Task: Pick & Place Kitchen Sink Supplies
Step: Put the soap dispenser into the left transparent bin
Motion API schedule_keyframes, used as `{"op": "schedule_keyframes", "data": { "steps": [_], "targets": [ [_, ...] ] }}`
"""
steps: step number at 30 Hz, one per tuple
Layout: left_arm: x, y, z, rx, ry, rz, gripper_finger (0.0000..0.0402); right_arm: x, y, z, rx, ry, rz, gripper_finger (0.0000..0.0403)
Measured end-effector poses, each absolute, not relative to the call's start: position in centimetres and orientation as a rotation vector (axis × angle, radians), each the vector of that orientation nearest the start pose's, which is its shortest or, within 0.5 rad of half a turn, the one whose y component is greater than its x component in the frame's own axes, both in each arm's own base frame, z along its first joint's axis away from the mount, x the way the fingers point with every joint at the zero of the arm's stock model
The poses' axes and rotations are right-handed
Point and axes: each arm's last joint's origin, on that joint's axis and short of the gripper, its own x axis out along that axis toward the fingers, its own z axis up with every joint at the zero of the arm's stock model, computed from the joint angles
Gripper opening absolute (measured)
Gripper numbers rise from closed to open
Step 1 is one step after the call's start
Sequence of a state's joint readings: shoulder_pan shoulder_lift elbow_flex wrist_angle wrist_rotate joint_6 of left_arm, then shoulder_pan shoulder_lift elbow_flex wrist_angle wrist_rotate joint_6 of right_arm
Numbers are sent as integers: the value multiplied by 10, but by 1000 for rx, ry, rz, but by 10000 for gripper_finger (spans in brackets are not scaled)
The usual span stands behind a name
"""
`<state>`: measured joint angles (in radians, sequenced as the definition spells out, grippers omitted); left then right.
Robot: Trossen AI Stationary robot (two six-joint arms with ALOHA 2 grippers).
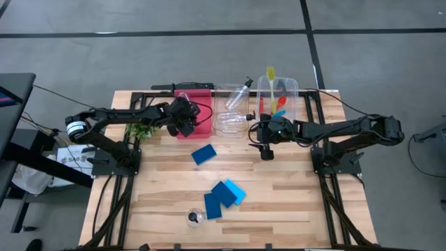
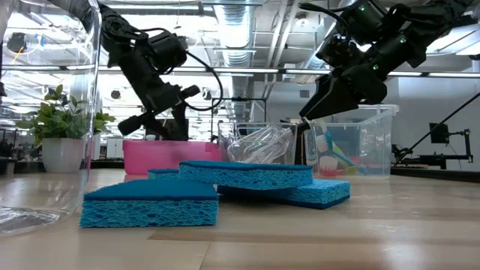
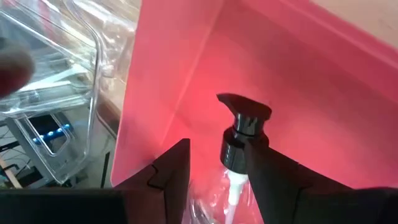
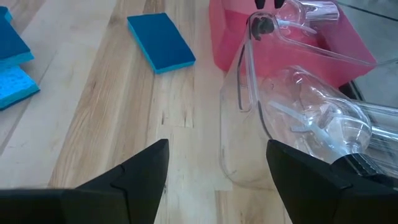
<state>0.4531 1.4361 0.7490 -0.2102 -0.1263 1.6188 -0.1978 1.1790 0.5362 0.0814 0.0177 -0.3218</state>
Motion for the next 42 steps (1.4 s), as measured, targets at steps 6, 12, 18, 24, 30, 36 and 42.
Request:
{"op": "schedule_keyframes", "data": {
  "steps": [6, 12, 18, 24, 30, 36, 42],
  "targets": [
    [244, 119, 180, 1298, 1068, -324, 154, 228, -46, 197, -262, 588, -118, 265],
    [247, 121, 168, 1259, 1102, -353, 154, 228, -46, 197, -262, 588, -118, 265],
    [248, 122, 164, 1253, 1118, -368, 154, 229, -46, 197, -264, 590, -117, 265],
    [248, 122, 163, 1244, 1118, -365, 154, 229, -46, 196, -263, 592, -116, 265],
    [248, 122, 163, 1193, 1110, -342, 154, 229, -46, 197, -259, 588, -103, 265],
    [248, 121, 161, 1164, 1107, -348, 154, 229, -46, 197, -259, 585, -101, 265],
    [248, 121, 160, 1159, 1109, -349, 154, 229, -46, 197, -258, 584, -101, 265]
  ]
}}
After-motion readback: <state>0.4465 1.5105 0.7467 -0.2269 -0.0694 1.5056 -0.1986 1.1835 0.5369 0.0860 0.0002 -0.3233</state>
